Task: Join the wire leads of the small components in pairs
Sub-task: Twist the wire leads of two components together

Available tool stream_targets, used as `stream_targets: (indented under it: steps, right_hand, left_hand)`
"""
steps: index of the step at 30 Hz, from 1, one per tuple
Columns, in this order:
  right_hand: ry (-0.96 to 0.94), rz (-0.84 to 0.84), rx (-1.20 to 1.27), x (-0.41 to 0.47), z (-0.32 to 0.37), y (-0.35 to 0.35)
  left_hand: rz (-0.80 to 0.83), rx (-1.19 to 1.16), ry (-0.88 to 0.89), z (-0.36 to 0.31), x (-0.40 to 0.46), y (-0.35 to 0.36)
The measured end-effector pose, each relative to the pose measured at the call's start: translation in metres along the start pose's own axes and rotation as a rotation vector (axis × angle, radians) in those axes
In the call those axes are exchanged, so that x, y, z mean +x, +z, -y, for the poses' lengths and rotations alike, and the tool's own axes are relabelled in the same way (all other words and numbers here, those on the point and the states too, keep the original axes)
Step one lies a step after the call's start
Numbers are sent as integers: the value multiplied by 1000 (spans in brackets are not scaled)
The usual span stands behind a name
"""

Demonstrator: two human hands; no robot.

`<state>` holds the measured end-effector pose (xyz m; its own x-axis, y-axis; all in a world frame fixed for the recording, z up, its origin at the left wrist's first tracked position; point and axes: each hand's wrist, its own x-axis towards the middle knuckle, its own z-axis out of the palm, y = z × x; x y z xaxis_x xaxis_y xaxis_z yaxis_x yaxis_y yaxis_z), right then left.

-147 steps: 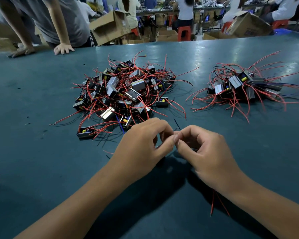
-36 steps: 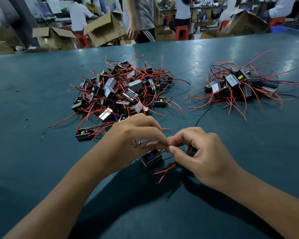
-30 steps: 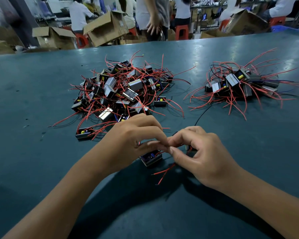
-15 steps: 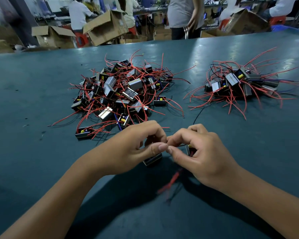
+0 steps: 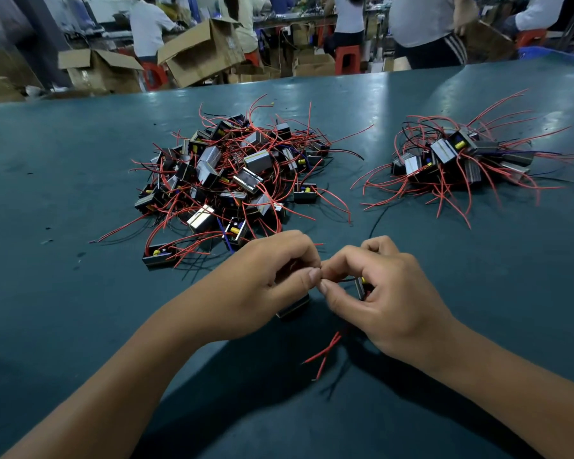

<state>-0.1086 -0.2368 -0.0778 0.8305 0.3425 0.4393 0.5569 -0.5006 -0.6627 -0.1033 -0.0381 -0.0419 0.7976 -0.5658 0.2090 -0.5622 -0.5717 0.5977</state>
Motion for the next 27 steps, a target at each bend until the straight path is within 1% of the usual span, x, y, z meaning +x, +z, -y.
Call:
stream_targets:
  steps: [3,7,12,15,18,21,23,27]
  right_hand:
    - [40,-6,2,0,1,1]
    - [70,-8,19,-1,2,1]
    - [69,-31,10,-1,3,3]
    - [66,-42,-6,-1,4,5]
    - [81,-66,7,-1,3,5]
    - [93,-85,29,1,-1,3]
    - [91,-102,49,2,-3,2]
    - [88,-101,60,4,-5,2]
  left_hand:
    - [2,-22,-71,-1,-1,2]
    - [5,-64,-111,-4,-2,2]
    - [-75,-238,-252,-7,1,12]
    - [-106,-279,-307,-5,2,19]
    - [-129,-301,-284,-3,2,20]
    - [-106,-343,-250,3,0,15]
    - [-92,-288,-230,6,-1,13]
    - [-137,-175,-216,8,3,16]
